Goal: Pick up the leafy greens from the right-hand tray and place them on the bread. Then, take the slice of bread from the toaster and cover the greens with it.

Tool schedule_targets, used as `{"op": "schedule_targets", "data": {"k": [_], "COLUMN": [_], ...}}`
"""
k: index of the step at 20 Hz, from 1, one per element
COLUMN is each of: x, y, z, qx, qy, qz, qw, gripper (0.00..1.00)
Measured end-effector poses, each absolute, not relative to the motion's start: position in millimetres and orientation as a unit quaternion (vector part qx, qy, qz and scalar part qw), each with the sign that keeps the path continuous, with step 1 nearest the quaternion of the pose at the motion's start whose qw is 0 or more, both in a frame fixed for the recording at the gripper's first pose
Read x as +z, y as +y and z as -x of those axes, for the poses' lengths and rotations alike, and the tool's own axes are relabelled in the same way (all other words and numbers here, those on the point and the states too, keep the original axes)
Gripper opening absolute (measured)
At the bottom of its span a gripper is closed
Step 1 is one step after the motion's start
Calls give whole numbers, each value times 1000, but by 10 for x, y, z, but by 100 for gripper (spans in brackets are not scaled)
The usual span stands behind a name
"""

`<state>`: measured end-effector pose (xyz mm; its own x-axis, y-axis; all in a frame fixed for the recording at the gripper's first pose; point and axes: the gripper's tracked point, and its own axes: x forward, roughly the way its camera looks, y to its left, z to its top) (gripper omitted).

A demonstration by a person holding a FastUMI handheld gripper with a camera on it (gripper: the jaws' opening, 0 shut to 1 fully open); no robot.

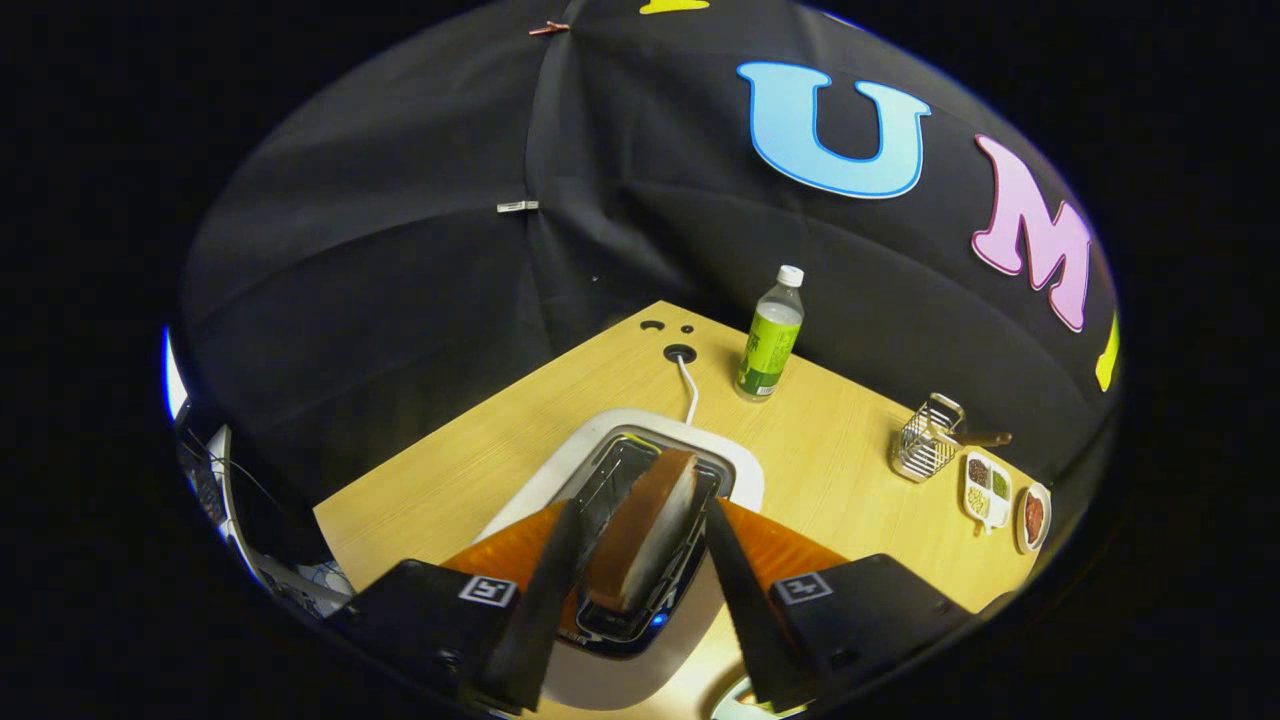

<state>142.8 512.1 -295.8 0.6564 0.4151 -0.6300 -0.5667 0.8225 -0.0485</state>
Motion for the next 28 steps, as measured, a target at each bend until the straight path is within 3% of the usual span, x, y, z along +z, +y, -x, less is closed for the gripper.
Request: {"op": "schedule_targets", "data": {"k": [1, 3, 7, 17, 28], "x": [-2987, -3011, -2983, -2613, -1684], "y": [5095, 5096, 5050, 4929, 4367], "z": [-1404, -1352, -1351, -1265, -1330], "qx": [264, 251, 229, 246, 232], "qy": [320, 331, 350, 351, 314], "qz": [119, 101, 81, 60, -27], "qw": [902, 904, 905, 901, 920], "gripper": [61, 39, 21, 18, 17]}}
